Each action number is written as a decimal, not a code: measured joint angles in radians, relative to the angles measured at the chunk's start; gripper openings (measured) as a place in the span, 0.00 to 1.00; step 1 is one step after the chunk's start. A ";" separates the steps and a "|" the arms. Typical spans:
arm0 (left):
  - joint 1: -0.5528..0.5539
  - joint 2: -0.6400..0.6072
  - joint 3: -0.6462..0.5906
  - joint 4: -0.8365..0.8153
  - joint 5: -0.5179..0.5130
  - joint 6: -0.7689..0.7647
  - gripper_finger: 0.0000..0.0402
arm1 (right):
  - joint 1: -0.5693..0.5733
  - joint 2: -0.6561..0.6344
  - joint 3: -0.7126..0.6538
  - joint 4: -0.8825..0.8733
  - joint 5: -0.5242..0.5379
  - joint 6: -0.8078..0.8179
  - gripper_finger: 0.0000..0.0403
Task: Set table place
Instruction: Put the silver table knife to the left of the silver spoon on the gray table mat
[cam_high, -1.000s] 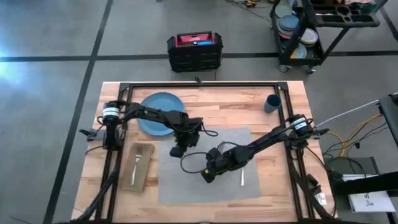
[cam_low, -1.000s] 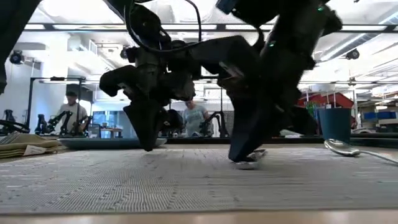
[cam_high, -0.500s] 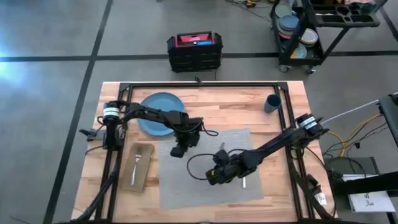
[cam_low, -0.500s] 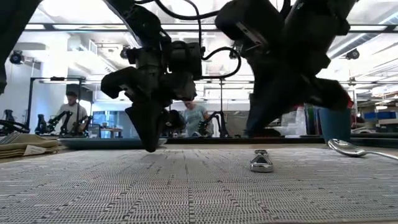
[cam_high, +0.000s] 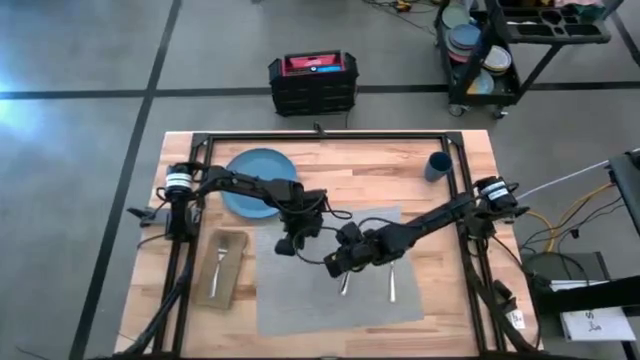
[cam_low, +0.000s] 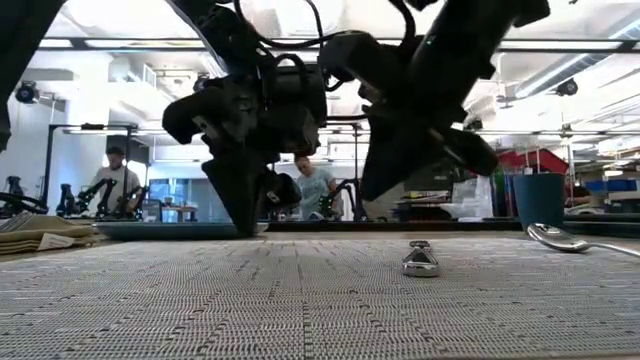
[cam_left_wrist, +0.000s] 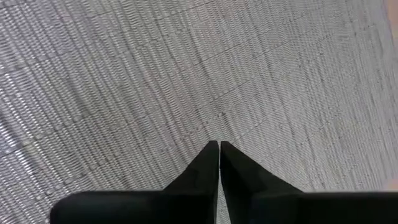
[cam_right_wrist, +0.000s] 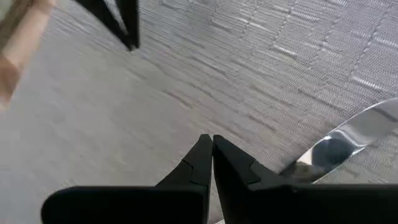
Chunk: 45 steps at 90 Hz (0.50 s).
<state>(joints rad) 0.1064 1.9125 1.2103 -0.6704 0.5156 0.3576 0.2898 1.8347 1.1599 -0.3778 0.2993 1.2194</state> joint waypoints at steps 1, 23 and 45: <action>0.000 0.000 -0.001 0.000 0.000 0.000 0.00 | -0.002 0.000 -0.002 -0.001 -0.003 -0.001 0.00; 0.000 0.019 -0.043 0.029 0.009 0.004 0.00 | -0.013 0.000 -0.056 0.052 -0.055 -0.015 0.00; 0.001 0.017 -0.066 0.057 0.015 0.004 0.00 | -0.014 0.000 -0.080 0.101 -0.088 -0.016 0.00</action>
<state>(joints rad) 0.1076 1.9293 1.1442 -0.6132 0.5304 0.3613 0.2760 1.8347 1.0798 -0.2771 0.2115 1.2034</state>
